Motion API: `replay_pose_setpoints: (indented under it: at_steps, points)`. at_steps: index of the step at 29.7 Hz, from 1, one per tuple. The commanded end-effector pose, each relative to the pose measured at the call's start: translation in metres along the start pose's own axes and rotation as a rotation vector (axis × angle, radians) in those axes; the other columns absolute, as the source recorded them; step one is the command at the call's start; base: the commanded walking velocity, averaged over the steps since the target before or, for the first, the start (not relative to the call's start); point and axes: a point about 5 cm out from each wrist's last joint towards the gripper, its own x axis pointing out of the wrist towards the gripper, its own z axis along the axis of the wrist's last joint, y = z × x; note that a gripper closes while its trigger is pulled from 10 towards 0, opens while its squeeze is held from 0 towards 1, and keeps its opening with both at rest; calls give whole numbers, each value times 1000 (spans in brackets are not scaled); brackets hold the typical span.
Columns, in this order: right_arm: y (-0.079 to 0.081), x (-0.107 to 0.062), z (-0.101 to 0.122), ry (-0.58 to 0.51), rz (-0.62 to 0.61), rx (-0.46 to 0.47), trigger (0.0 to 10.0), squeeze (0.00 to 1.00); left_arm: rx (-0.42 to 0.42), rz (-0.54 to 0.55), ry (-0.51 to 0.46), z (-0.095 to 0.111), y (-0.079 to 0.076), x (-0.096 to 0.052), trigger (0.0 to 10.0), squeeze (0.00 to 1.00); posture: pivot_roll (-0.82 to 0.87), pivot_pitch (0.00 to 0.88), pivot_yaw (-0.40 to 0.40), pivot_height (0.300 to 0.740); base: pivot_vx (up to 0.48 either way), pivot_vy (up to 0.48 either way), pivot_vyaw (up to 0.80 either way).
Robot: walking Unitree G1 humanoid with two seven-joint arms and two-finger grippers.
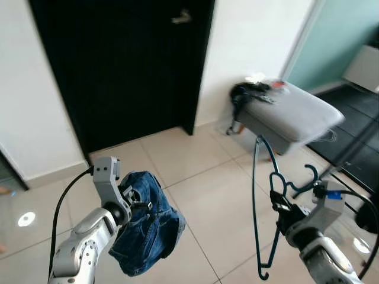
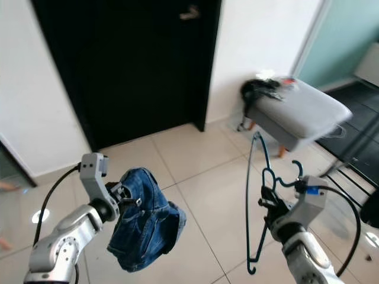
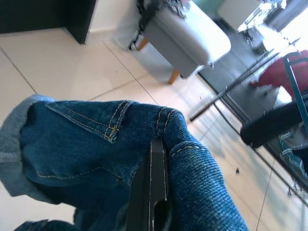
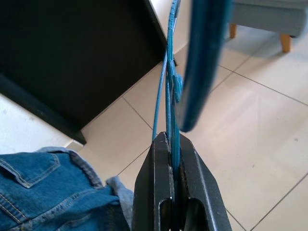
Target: Hang hanger
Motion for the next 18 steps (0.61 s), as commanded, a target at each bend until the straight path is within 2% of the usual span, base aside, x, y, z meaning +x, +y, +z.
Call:
replay_pose_setpoints:
  at_steps: [1, 12, 15, 16, 18]
  points:
    - [-4, -1, -3, 14, -10, 4, 10000, 0, 5, -18, -10, 2, -2, 1, 10000, 0, -30, 90, -36, 740, 0, 0, -800]
    - [-3, 0, -4, 27, 1, -7, 10000, 0, -5, 1, -11, 3, 0, 3, 10000, 0, -35, 79, -37, 740, 0, 0, -800]
    - [-2, 1, -4, 38, 11, -24, 10000, 0, 17, 23, 36, 3, 3, 7, 10000, 0, -46, 81, -32, 740, 0, 0, -800]
    - [-1, 1, -4, 48, 25, -35, 10000, 0, 47, 29, 58, 4, 3, 10, 10000, 0, -49, 79, -31, 740, 0, 0, -800]
    - [0, 1, -4, 51, 31, -39, 10000, 0, 59, 28, 61, 5, 3, 11, 10000, 0, -50, 79, -31, 740, 0, 0, -800]
